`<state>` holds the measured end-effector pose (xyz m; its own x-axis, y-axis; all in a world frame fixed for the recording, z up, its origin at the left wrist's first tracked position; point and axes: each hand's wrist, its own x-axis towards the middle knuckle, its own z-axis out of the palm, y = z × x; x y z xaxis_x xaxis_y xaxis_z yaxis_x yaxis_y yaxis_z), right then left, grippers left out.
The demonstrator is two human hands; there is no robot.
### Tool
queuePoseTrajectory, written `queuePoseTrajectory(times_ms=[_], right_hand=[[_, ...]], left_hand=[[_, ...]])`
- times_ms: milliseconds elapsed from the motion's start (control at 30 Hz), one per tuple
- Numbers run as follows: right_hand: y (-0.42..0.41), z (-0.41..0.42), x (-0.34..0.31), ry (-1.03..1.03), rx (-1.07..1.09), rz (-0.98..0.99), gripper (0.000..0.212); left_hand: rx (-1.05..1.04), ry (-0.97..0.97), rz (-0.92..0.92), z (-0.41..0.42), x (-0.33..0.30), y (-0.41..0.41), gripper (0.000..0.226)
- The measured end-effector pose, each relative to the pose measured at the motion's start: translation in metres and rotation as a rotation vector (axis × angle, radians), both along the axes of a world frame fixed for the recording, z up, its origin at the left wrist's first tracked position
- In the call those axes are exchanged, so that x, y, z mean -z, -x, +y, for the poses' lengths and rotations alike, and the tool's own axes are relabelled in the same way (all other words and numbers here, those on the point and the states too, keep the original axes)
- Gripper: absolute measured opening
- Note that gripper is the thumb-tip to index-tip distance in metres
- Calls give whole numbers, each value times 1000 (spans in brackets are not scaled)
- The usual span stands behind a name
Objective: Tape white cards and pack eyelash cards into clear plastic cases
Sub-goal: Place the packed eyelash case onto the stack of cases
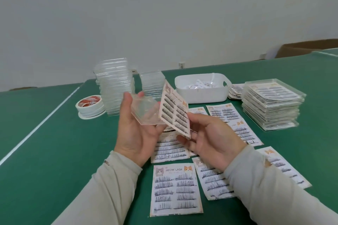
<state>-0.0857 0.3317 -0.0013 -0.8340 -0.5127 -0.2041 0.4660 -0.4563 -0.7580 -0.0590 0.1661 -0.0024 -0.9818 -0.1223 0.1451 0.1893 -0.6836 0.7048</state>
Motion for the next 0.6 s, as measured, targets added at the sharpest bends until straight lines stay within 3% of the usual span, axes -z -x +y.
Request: queuePoseTrajectory(times_ms=[100,267,600], right_hand=[[-1,-4,1,85,0,-48,27],[-2,-6,1,199,20,-96,21],[-7,-8,-7,223,63,-125,20]], left_hand=[[-64,3,8,-4,7,6,61],[-97,33,-5,3,13,9,92],[-133,-3,-42,1,20,10,79]])
